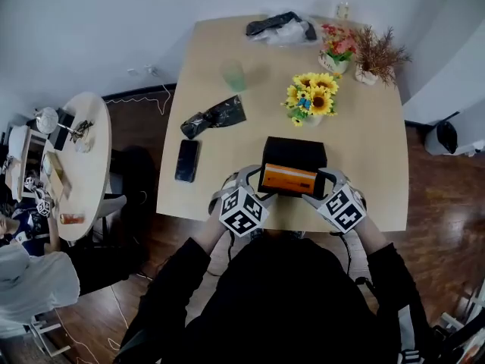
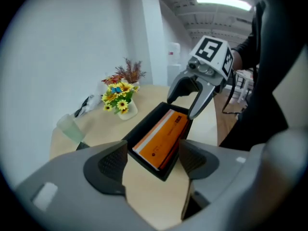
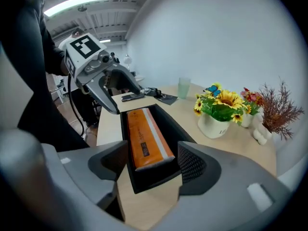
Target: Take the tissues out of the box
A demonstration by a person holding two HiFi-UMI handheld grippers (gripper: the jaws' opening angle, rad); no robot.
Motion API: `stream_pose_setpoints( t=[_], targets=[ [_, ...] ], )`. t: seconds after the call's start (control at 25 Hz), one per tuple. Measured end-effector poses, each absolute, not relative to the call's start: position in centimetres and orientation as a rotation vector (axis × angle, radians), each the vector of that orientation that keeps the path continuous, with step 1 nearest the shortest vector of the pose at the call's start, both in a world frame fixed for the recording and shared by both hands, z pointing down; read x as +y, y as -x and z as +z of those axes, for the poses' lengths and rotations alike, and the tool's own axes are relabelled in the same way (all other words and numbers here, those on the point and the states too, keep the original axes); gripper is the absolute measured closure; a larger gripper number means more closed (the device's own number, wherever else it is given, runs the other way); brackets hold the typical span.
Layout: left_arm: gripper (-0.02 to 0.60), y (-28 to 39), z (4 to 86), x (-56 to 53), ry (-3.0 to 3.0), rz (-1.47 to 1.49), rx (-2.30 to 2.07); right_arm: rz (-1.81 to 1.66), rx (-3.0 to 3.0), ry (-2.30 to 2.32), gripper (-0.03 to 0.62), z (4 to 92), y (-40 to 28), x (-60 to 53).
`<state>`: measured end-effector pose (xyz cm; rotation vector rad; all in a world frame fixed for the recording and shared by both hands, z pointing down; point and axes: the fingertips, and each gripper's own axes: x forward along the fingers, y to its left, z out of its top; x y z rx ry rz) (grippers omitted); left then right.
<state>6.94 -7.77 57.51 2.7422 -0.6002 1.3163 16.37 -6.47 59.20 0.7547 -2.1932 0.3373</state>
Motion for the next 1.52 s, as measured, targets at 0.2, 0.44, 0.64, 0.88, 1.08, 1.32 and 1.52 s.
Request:
stream_pose_setpoints(
  t=[0.2, 0.44, 0.64, 0.88, 1.08, 1.32, 1.52],
  targets=[
    [0.256, -8.3, 59.4, -8.9, -2.836, 1.668, -0.262, 0.322, -2.110, -0.626, 0.261, 60.0, -16.6, -6.4],
    [0.256, -9.9, 61.0, -7.8, -2.803, 1.841, 0.195, 0.279, -2.080, -0.489, 0.253, 60.3, -15.6, -6.6],
    [0.256, -10.3, 62.0, -8.4, -2.761, 1.855, 0.267, 0.266, -2.068, -0.446, 0.250, 60.8, -14.5, -6.8],
    [0.258, -10.7, 62.6, -8.5, -2.752, 1.865, 0.271, 0.258, -2.050, -0.467, 0.261, 61.3, -14.9, -7.7],
    [0.302, -10.8, 63.5, -7.9, -2.689, 1.925, 0.356, 0.296, -2.051, -0.449, 0.267, 61.8, -15.0, -7.9],
    [0.322, -11.0, 64.3, -8.0, -2.613, 1.991, 0.351, 0.342, -2.091, -0.522, 0.265, 61.2, -15.3, -8.0],
    [0.345, -10.9, 64.6, -8.0, -2.625, 2.007, 0.281, 0.508, -2.268, -0.832, 0.327, 57.2, -17.2, -8.3]
  ],
)
